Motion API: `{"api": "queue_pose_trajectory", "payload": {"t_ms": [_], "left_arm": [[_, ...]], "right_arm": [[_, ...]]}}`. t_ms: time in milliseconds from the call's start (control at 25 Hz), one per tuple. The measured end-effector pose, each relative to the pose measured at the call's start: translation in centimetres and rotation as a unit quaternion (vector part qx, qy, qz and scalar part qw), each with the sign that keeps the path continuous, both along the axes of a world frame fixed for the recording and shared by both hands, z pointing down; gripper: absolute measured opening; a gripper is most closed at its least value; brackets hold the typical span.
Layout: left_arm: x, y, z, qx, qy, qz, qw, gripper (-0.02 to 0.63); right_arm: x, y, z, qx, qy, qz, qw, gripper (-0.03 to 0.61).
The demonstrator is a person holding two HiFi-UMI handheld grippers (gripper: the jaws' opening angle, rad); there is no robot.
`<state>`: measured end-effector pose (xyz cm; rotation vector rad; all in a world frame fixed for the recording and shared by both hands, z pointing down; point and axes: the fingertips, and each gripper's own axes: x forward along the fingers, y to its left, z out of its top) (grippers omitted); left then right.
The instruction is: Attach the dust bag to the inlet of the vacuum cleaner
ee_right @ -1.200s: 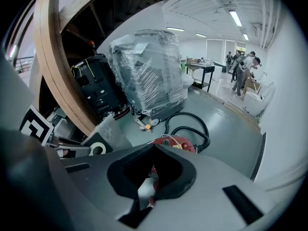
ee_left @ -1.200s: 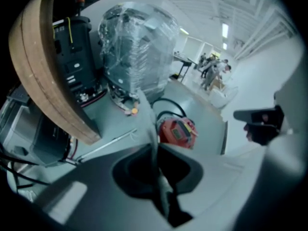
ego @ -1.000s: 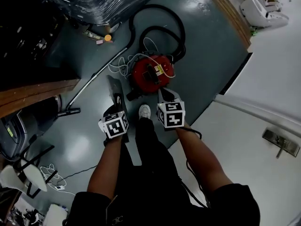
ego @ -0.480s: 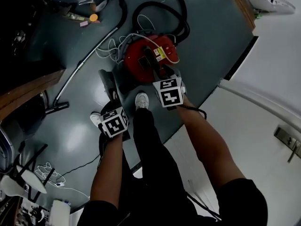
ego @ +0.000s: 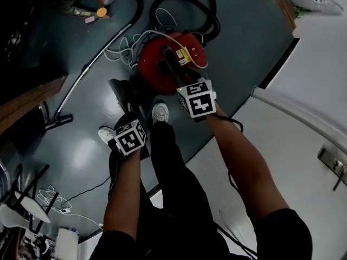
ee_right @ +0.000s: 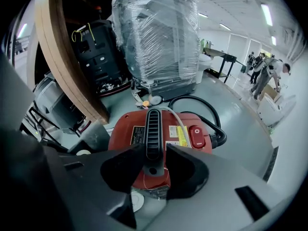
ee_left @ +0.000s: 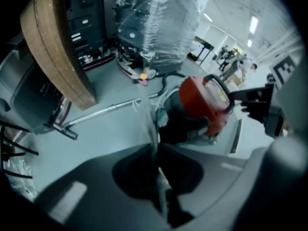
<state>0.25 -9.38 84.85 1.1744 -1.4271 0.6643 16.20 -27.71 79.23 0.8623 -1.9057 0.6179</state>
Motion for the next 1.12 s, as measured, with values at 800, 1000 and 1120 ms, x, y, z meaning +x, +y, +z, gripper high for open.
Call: {"api": "queue_pose_trajectory", "payload": {"t_ms": [800, 1000, 1120], "left_arm": [[1.3, 0.5, 1.2, 0.013, 0.021, -0.005, 0.9997, 0.025], [1.1, 0.0, 1.5, 0.019, 0.014, -0.020, 0.9995, 0.025], [1.0, -0.6, 1.6, 0.029, 0.014, -0.041, 0.9986, 0.023]], "right_arm": [[-0.1, 0.4, 1.3, -0.025, 0.026, -0.016, 0.999, 0.135], [-0.1, 0.4, 1.5, -0.042, 0.053, -0.013, 0.998, 0.133], [-0.1, 0.5, 1.6, -0.051, 0.059, -0.021, 0.997, 0.135]]}}
